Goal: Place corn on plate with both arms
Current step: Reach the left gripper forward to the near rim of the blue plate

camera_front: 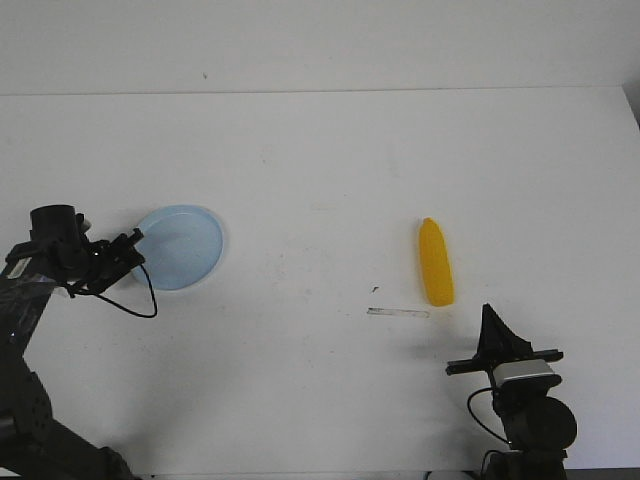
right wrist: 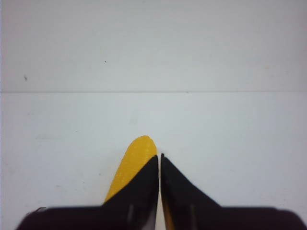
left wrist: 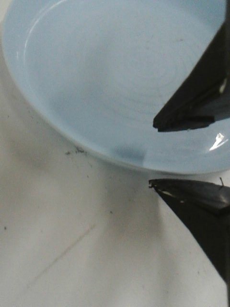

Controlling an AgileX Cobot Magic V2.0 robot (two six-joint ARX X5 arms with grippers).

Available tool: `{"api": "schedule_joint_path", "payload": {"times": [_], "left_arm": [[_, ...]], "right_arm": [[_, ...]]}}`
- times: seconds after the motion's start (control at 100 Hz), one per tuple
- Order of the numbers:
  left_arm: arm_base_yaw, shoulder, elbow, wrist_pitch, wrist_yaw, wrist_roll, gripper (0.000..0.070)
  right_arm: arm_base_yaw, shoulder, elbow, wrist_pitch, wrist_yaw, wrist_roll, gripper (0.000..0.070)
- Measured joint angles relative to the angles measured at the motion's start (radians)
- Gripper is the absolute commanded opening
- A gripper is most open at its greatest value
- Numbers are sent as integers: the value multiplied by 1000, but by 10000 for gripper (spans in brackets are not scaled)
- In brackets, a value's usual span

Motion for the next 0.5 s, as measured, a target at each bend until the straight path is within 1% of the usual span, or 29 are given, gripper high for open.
{"api": "schedule_joint_path", "payload": {"times": [0.5], "left_arm": [[-16,18,0,18,0,0,203]], "right_arm": [[0,0,0,0,0,0,7]]}}
